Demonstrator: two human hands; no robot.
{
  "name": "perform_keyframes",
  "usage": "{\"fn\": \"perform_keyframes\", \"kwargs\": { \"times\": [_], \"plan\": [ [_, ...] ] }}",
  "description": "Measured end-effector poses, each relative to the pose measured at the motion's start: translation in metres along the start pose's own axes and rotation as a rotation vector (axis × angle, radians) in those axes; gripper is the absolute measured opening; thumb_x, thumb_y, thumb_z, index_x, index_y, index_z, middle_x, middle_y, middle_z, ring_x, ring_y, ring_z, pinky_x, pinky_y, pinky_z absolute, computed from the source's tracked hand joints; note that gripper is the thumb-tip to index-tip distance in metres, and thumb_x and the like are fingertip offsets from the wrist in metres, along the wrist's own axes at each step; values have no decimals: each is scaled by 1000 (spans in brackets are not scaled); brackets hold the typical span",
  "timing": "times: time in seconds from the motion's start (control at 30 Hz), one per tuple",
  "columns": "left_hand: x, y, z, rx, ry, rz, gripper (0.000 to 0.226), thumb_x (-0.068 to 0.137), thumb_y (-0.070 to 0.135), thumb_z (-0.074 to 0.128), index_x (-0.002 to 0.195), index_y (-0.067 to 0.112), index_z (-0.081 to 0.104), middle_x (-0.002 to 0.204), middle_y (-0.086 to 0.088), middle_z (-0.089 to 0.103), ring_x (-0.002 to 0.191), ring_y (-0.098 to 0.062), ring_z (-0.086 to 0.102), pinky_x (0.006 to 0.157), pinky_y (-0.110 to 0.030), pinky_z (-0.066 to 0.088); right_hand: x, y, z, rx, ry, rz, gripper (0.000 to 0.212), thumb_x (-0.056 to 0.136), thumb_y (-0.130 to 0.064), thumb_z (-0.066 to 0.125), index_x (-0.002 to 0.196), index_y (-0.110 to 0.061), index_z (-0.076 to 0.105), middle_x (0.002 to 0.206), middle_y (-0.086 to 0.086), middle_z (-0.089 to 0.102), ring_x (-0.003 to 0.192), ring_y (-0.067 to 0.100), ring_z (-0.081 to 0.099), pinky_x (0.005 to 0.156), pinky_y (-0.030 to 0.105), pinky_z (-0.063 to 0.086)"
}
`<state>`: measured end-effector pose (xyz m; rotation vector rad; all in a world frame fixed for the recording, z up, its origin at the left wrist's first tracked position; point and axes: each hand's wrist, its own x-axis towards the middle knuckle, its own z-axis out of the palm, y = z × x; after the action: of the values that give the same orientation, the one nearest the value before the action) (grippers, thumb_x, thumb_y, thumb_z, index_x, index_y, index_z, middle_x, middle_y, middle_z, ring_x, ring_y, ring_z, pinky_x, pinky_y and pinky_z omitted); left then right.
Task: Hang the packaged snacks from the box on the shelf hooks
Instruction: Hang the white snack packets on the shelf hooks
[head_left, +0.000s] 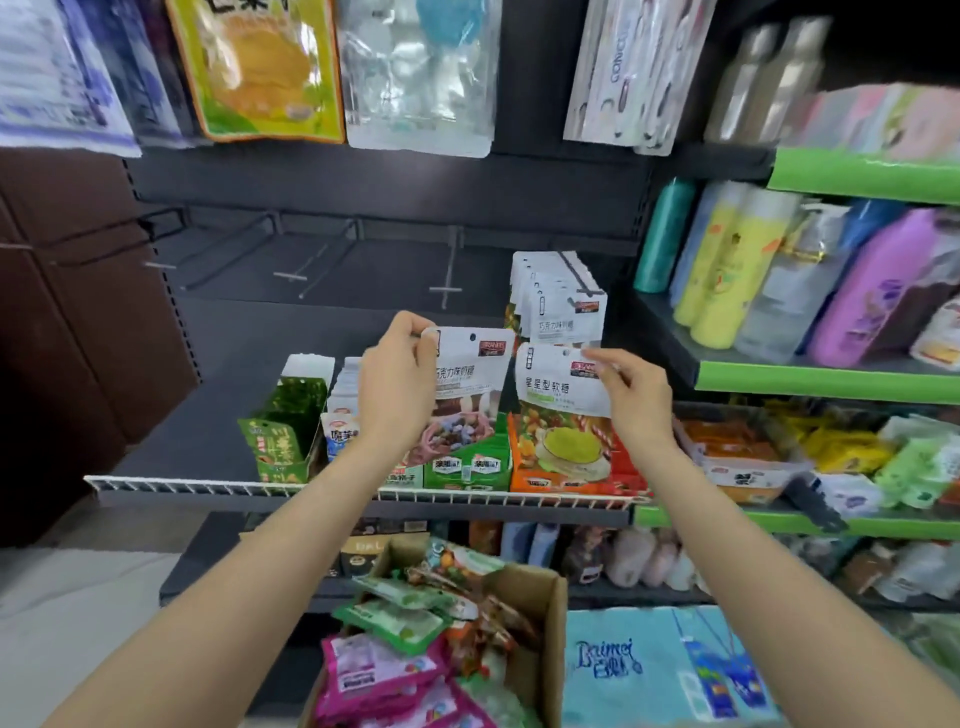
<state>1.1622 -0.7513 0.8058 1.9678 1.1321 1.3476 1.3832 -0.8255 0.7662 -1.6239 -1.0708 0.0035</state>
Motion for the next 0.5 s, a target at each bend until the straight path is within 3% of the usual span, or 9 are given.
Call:
{"fn": "perform_keyframes", "kwargs": {
  "times": [0.07, 0.23, 0.33, 0.5],
  "plan": [
    [9, 3, 16, 20, 25, -19, 16, 99, 20, 42, 87, 16, 51, 62, -4, 58, 58, -19, 46, 63, -34, 36, 25, 17, 1, 28, -15, 8, 21, 93, -9, 54, 102, -16, 72, 105, -3, 69, 103, 12, 61, 93, 30, 48],
    [22, 7, 44, 67, 1, -27, 14, 99, 22, 43, 88, 18, 52, 69, -5, 66, 73, -26, 57, 64, -29, 33, 71, 38, 6, 108, -35, 18, 22, 94, -10, 52, 103, -16, 71, 102, -8, 66, 103, 10, 60, 94, 27, 46],
    [30, 10, 54, 70, -23, -11, 14, 98, 21, 44, 90, 16, 54, 73, -11, 68, 59, -20, 51, 55, -14, 33, 88, 44, 13, 132, -43, 27, 23, 94, -8, 51, 103, -14, 71, 102, -7, 66, 104, 11, 59, 95, 29, 46],
    [37, 13, 67, 64, -29, -3, 14, 97, 18, 46, 88, 14, 56, 67, -10, 66, 54, -19, 48, 49, -12, 32, 88, 47, 13, 160, -59, -15, 25, 94, -9, 49, 104, -16, 71, 106, -5, 67, 103, 6, 59, 85, 7, 42]
  ]
}}
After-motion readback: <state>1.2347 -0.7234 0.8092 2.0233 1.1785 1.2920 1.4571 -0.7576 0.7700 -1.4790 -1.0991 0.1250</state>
